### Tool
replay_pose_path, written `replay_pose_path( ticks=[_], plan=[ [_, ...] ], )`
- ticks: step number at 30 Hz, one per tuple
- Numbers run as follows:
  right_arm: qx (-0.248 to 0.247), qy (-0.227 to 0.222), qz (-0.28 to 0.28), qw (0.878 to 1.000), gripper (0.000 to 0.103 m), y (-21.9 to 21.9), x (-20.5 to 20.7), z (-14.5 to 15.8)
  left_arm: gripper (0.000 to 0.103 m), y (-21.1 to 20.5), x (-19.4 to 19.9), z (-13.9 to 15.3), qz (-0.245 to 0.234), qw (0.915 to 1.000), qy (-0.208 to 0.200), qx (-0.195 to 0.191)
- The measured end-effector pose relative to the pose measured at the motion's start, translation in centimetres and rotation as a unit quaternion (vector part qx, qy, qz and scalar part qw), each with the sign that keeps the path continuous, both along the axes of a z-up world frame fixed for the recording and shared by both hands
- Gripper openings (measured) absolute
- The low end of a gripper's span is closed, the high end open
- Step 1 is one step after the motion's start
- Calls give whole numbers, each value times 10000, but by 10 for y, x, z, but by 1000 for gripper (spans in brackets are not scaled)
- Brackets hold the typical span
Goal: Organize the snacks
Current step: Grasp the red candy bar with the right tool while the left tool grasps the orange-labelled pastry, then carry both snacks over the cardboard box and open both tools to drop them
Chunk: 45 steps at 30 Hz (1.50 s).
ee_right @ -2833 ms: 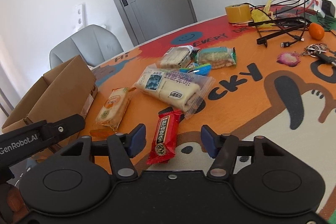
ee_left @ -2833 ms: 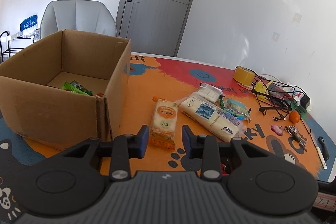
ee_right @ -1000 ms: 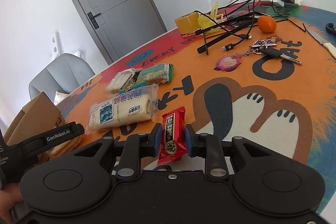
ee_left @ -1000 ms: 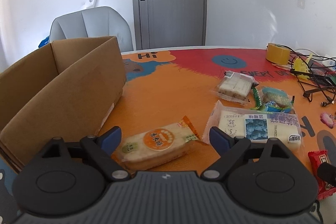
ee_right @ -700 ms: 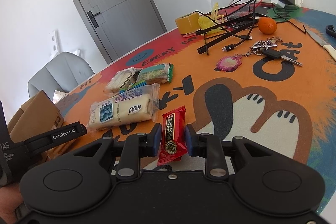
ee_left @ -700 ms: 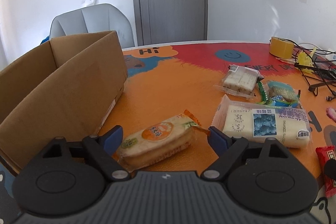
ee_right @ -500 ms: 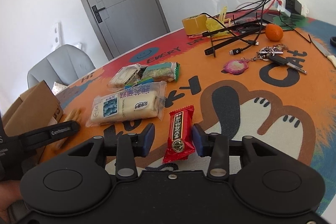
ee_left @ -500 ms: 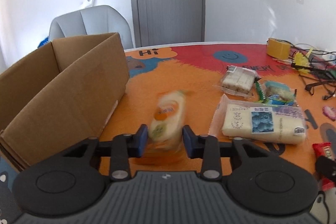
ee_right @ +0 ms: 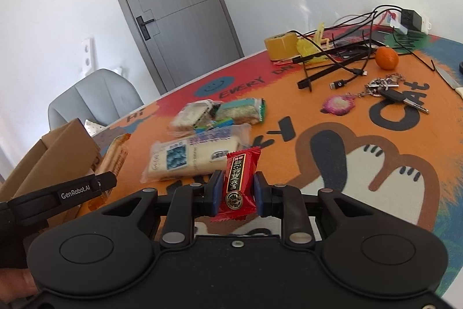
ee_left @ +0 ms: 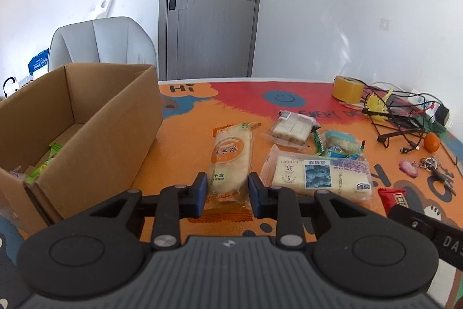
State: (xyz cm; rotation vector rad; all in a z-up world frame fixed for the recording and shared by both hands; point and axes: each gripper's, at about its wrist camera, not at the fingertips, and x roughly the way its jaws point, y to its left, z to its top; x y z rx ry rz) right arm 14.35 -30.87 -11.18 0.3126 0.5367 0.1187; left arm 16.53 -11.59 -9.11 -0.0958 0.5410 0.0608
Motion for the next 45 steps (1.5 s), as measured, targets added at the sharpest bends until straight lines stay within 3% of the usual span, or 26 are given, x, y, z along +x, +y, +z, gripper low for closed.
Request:
replay_pose_path(
  ticks=[25, 45],
  plan=[
    [15, -578, 576, 9967, 24, 71, 1, 47, 29, 52, -36, 62, 264, 9952, -921, -182],
    [-5, -870, 1184, 9892, 24, 149, 22, 75, 29, 130, -35, 74, 965, 9897, -1005, -340]
  ],
)
